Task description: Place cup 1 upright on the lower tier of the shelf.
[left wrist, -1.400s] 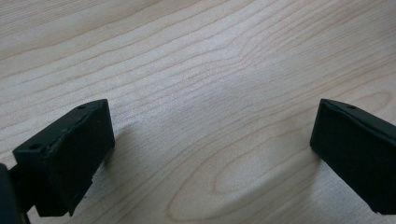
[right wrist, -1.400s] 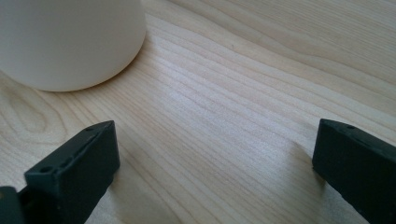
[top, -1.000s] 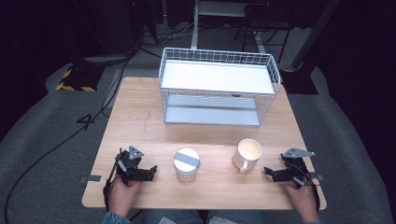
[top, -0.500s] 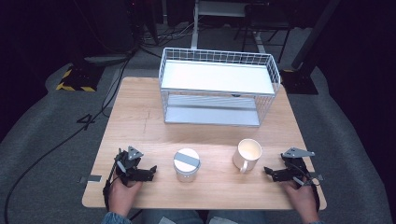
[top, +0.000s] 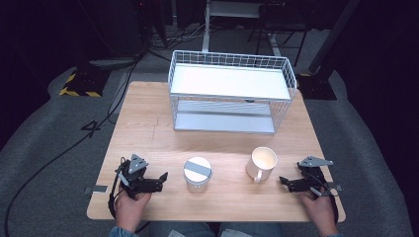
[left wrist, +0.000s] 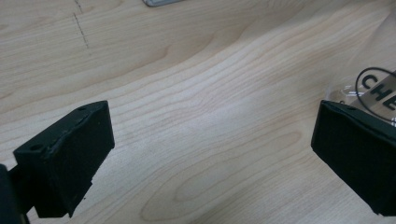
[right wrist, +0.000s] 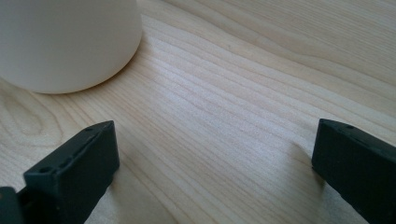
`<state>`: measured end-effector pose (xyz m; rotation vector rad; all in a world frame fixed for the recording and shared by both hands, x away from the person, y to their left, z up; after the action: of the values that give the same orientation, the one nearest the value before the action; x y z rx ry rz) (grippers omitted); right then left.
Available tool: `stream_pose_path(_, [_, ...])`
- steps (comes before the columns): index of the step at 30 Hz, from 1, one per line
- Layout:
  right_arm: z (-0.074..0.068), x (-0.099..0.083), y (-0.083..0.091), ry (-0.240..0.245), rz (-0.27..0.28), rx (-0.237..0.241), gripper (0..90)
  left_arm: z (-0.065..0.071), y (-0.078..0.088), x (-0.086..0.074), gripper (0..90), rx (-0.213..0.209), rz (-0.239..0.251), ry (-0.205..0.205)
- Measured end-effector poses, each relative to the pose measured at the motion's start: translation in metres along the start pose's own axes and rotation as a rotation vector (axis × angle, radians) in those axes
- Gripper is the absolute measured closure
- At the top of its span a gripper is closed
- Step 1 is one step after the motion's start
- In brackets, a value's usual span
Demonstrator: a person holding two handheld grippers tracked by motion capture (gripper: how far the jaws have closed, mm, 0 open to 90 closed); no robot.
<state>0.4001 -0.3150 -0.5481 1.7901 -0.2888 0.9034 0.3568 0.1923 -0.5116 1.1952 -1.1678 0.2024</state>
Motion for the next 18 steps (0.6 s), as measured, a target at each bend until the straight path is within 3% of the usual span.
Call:
stream_pose_path(5, [0.000,0.000,0.000,0.001,-0.001,-0.001,0.7,0.006,0.005,0.006,0.3,-0.007,0.047,0.022])
stream_pose_path(13, [0.000,0.000,0.000,0.001,-0.001,-0.001,0.7,0.029,0.012,0.024,0.4,-0.038,0.113,-0.028])
stream_pose_path(18, [0.000,0.000,0.000,0.001,-0.001,-0.001,0.7,0.043,0.010,0.030,0.3,-0.081,0.122,-0.025])
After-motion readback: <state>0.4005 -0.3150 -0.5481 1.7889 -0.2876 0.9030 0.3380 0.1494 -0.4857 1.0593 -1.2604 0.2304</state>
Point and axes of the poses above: each handheld gripper's, and its own axes: y roughly backward along the jaws, x roughly out of its top, z roughly to its right, the point moved 6 cm from there along -y, roughly forward along the jaws, and after that the axes turned 13 degrees about -y, right-handed, at the moved point
